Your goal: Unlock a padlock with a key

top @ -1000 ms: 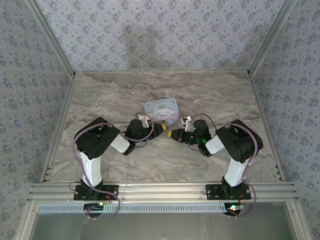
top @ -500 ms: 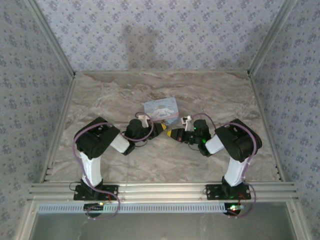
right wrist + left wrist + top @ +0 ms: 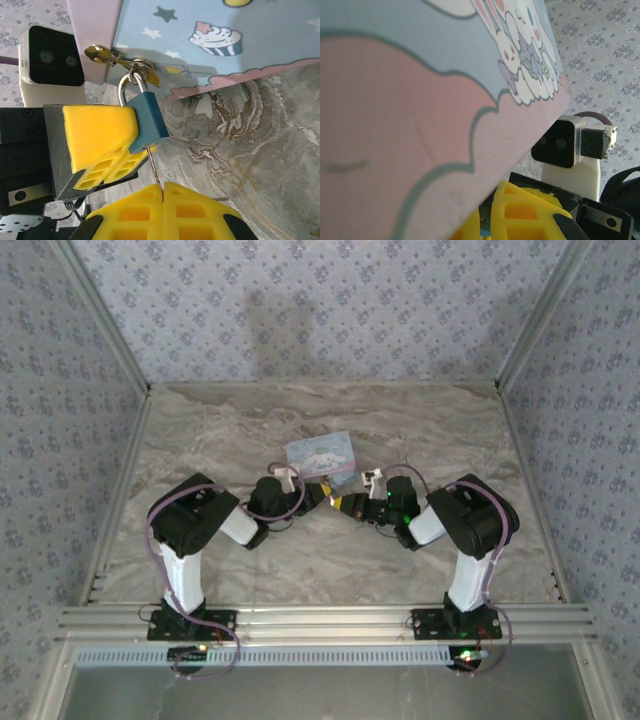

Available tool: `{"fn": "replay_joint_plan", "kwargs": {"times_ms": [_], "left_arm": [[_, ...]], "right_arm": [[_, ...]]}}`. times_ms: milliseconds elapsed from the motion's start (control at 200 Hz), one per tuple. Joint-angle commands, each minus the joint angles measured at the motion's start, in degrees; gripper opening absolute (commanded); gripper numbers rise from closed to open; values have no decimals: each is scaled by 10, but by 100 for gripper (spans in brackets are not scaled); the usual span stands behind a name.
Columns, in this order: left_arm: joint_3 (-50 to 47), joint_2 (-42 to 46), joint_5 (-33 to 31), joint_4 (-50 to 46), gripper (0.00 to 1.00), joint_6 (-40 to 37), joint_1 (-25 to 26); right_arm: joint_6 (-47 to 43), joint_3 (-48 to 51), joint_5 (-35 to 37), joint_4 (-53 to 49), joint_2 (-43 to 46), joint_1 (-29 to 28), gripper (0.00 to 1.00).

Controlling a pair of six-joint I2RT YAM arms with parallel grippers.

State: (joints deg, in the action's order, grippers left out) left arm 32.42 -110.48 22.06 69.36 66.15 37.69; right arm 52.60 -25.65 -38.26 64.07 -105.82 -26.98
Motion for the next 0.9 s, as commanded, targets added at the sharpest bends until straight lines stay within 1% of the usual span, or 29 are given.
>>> {"fn": "replay_joint_plan", "kwargs": {"times_ms": [0, 185, 330, 480, 735, 894], "left_arm": [[-3, -4, 43, 59, 3, 11, 7], [-5, -4, 43, 62, 3, 13, 7], [-8, -5, 41, 66, 3, 11, 7], [-7, -6, 40, 68, 3, 13, 7], [-6, -9, 40, 75, 3, 17, 7], [-7, -9, 37, 81, 3, 19, 7]], "right_arm": [[15, -12, 24, 12, -11, 6, 0], [43, -2, 15, 59, -27, 19, 0], [53, -6, 9, 59, -24, 18, 0], [92, -13, -1, 64, -30, 25, 0], [144, -20, 5, 63, -41, 21, 0], [155, -24, 16, 71, -56, 17, 0]]}}
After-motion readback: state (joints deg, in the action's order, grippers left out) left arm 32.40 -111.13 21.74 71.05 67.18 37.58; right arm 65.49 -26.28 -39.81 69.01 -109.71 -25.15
